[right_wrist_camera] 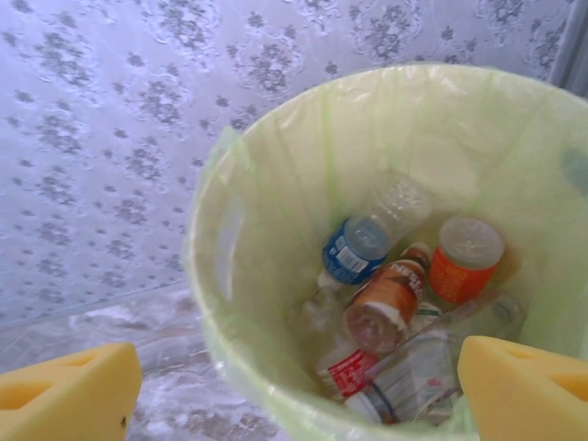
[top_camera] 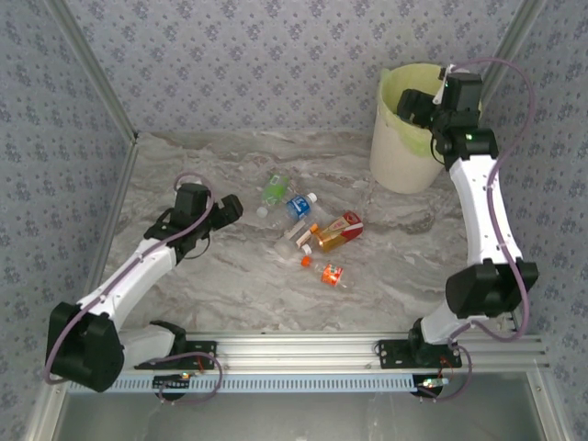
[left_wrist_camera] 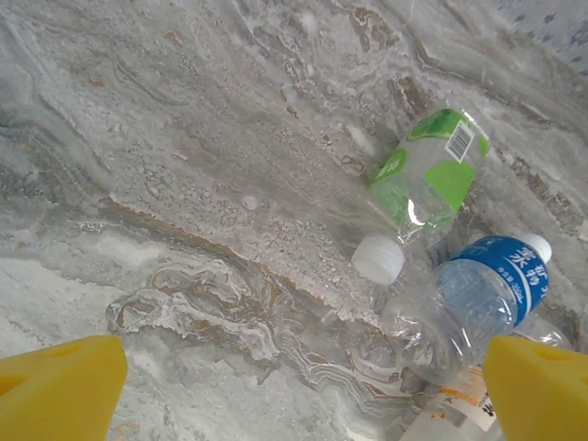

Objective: Put the plastic bottles in the bin

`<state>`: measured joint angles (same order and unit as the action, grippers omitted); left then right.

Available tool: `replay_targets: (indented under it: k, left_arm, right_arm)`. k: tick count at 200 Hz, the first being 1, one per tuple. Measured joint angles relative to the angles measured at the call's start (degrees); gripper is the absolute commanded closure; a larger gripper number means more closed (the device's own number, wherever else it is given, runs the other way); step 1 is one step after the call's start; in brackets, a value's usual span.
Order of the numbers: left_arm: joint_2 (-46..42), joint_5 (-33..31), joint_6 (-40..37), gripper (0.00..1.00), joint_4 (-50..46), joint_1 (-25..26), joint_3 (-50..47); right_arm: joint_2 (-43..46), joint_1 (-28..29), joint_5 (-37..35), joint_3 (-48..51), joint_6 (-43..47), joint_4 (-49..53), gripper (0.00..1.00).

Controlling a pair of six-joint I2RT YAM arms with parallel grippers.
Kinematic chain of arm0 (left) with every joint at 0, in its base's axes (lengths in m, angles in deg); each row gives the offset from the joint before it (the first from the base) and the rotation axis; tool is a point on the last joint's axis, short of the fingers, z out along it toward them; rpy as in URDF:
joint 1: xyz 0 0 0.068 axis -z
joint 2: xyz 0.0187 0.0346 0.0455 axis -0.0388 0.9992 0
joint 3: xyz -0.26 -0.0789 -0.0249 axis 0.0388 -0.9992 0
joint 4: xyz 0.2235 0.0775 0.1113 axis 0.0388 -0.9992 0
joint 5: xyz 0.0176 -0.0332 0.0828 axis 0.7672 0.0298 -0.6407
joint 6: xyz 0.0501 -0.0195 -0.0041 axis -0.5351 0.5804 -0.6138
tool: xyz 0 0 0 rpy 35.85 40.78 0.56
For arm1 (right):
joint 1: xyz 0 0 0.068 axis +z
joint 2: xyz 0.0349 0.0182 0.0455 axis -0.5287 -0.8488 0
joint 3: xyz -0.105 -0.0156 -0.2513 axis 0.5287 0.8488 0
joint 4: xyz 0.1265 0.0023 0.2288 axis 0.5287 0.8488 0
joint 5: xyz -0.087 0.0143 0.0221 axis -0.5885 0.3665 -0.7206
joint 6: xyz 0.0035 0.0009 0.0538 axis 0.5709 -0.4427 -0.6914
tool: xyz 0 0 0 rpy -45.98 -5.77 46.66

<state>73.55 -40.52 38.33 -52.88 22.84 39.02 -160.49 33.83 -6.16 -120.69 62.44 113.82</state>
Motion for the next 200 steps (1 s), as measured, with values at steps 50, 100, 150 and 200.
replay_targets:
  k: [50, 100, 150, 200]
  left_arm:
    - [10.12, 6.05, -2.82, 0.0, 1.7, -1.09, 5.25]
    - [21.29, 11.15, -5.64, 0.01, 4.35, -1.55, 12.04]
    - [31.52, 16.65, -11.45, 0.01, 4.68, -1.55, 19.87]
    - [40.11, 20.09, -16.85, 0.02, 4.66, -1.22, 26.73]
  right_arm:
    - [10.01, 4.39, 2.78, 14.34, -1.03, -4.33, 0.0]
    - [18.38, 9.44, 1.73, 26.34, -1.88, -7.08, 0.0]
    - [21.11, 11.15, -1.11, 30.91, -2.25, -9.14, 0.0]
    - [21.18, 11.15, -3.3, 30.91, -2.23, -9.2, 0.0]
